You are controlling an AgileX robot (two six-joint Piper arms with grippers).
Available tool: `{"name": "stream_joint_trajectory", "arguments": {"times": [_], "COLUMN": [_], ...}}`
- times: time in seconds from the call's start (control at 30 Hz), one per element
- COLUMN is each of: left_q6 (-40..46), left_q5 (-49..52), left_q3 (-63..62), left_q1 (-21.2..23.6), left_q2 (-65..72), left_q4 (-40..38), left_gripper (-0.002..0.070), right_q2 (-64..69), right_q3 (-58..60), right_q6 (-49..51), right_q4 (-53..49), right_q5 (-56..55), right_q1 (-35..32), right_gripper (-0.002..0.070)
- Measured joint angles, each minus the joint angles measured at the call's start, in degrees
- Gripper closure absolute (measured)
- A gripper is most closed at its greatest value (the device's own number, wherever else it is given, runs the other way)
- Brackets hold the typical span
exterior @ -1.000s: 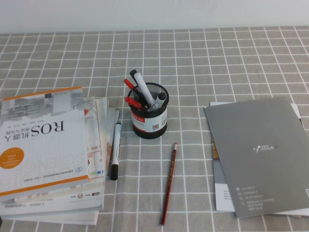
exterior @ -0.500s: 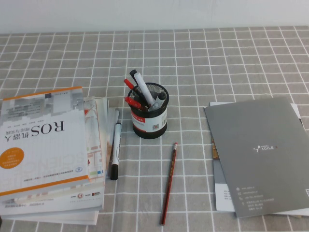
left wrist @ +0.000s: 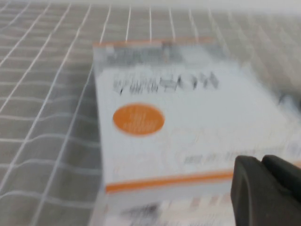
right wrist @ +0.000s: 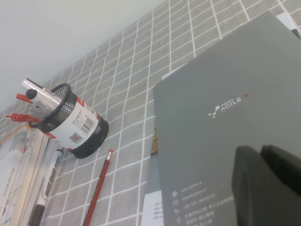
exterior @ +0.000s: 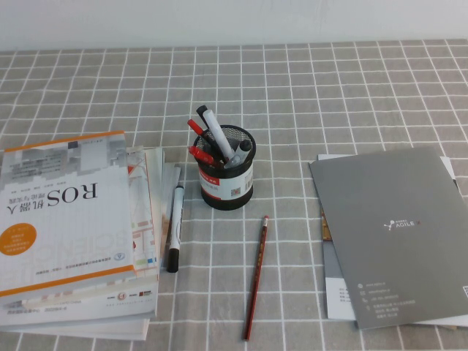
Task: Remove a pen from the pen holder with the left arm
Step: 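Take a marker out of the pen holder and lay it on the table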
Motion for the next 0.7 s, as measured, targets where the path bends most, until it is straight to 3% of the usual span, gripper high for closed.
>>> {"name": "stream_joint_trajectory", "arguments": {"times": [0.3, 0.7], "left_q6": [-13.92, -17.11], "left_q5": [-17.99, -22.39], "left_q3": [0.11, 0.11], "left_q1": [0.0, 0.0], "left_q2": [0.0, 0.0], "left_q4": [-29.89, -33.76], "left_gripper": [0.0678, 0.0678], "right_q2": [0.0, 0.0], "right_q3": [0.0, 0.0], "right_q6": [0.0, 0.0], "right_q4": [0.0, 0.0], "right_q5": [0.0, 0.0], "right_q1": [0.0, 0.0], "right_gripper": [0.0689, 0.0689]}}
